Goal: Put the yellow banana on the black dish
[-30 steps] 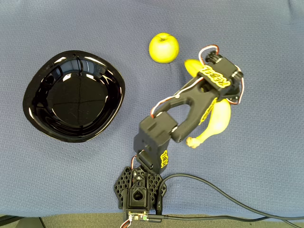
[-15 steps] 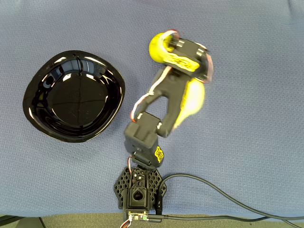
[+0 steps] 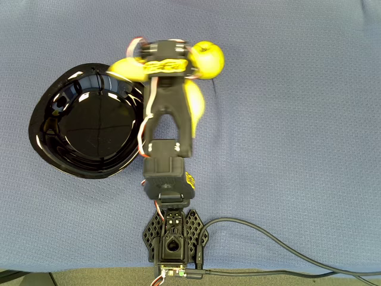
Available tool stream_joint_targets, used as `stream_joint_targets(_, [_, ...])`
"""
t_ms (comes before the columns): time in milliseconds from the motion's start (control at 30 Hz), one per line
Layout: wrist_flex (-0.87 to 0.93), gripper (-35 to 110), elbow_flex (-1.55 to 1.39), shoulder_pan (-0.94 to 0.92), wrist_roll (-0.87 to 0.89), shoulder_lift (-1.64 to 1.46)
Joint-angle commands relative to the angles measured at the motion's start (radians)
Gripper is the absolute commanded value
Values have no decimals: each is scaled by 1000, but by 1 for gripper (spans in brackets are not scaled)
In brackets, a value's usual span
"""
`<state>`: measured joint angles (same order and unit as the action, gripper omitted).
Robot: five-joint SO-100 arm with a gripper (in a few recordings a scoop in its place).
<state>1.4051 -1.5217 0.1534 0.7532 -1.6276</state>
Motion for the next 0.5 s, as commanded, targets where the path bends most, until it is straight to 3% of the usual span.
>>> stream_joint_targets(0, [38,0,87,103,-43,-15])
stream_joint_targets(200, [133,0,193,233,-166,-3])
stream_joint_targets(467, [190,0,288,318,-463,0])
